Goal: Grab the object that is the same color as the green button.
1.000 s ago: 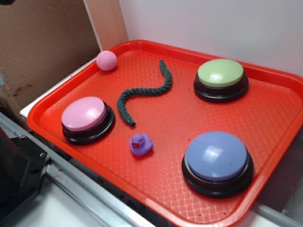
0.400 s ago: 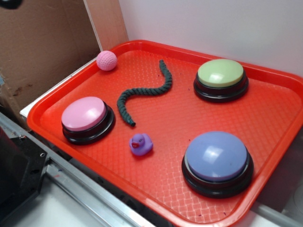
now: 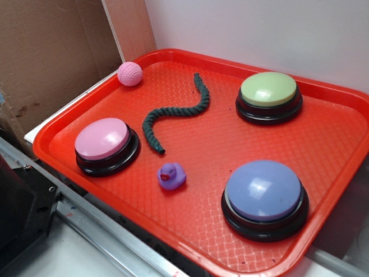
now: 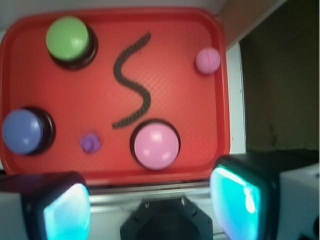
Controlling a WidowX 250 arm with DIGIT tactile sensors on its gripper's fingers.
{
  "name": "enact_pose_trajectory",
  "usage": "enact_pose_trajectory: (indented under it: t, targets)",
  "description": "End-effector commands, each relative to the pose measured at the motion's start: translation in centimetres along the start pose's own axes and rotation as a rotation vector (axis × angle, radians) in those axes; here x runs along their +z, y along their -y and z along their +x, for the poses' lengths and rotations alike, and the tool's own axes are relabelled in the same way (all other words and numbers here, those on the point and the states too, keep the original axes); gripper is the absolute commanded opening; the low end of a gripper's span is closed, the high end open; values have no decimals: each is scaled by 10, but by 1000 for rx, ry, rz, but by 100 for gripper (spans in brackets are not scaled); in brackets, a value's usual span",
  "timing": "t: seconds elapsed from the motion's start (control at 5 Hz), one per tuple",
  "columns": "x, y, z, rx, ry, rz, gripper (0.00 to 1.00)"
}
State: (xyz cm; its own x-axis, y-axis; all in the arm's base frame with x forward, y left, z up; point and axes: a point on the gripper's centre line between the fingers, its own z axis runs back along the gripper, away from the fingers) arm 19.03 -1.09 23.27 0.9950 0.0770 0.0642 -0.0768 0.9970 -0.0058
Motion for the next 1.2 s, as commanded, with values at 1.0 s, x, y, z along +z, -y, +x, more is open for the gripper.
enact_pose_trajectory:
  t: [1.0]
  targets:
    - [-123, 15, 112, -551, -79, 177, 100]
